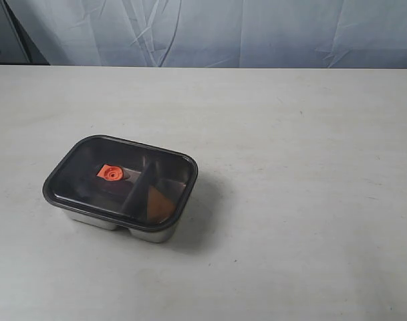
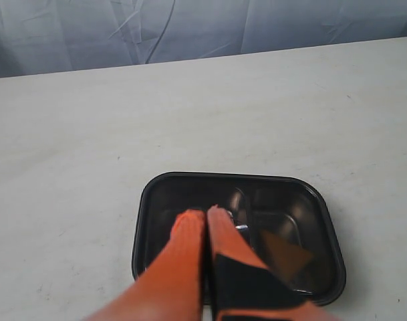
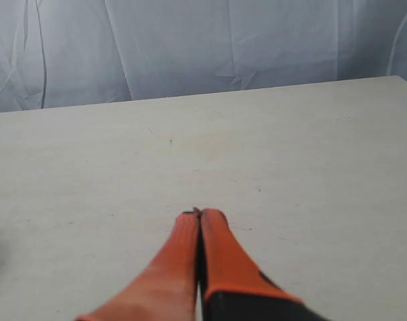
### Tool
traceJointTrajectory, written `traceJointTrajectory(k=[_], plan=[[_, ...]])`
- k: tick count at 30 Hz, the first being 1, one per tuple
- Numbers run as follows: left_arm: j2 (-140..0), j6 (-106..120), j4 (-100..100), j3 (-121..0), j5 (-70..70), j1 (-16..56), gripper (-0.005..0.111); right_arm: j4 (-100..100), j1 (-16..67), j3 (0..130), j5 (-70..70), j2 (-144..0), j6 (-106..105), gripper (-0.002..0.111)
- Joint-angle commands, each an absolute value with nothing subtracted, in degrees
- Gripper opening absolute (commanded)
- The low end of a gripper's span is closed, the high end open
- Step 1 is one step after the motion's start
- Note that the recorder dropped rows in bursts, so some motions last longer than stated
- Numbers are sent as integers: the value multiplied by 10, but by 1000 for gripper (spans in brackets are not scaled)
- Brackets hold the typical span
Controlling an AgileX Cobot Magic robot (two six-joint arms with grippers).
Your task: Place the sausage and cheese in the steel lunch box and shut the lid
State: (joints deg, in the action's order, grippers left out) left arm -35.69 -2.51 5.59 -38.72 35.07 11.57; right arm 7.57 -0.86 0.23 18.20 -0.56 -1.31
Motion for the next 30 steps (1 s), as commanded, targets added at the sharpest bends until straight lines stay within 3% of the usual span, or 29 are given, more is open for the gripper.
traceJointTrajectory(k=[1,7,18,23,30], plan=[[-353,-26,52,-382,347,115,0,77,-13,0,174,-1,-13,-1],[-330,-26,12,-355,302,115,0,77,-13,0,174,-1,-13,-1],[-233,-23,40,-137,98,114,0,76,-13,0,175,-1,-13,-1],[-185,-23,75,-54,42,70,0,76,-13,0,175,-1,-13,-1],[-96,-23,86,-11,71,-10,0,76,-13,0,175,-1,-13,-1]])
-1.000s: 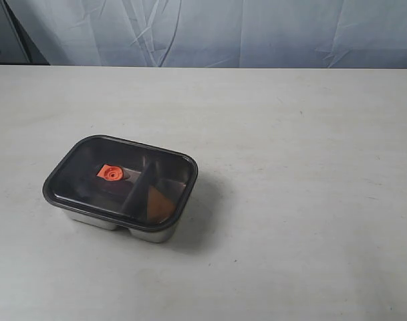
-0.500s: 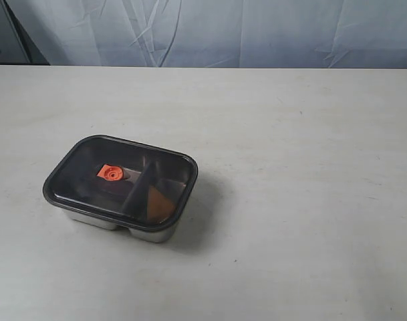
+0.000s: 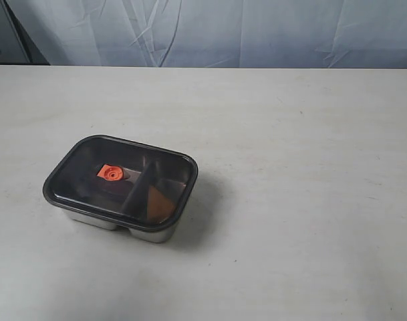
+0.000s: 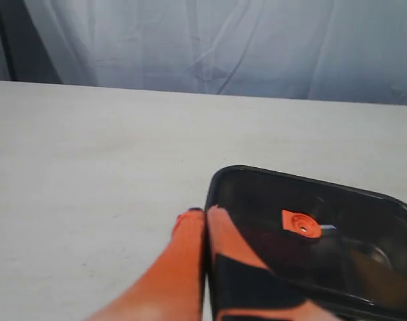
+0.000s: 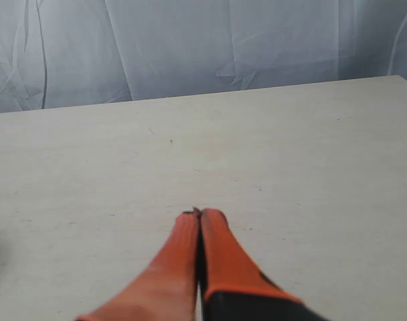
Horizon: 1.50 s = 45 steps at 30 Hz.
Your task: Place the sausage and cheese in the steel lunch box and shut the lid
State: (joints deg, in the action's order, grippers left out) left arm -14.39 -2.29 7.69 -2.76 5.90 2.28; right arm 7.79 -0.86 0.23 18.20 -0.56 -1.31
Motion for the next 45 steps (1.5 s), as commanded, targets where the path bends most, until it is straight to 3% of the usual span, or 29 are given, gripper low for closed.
traceJointTrajectory(k=[1,14,45], plan=[[-85,-23,86,-8,84,-18,0,76,-13,0,175,-1,-13,-1],[-1,8,81,0,133,-45,0,76,-13,0,175,-1,-14,-1],[0,8,54,0,129,-45,0,76,-13,0,174,-1,-14,-1]])
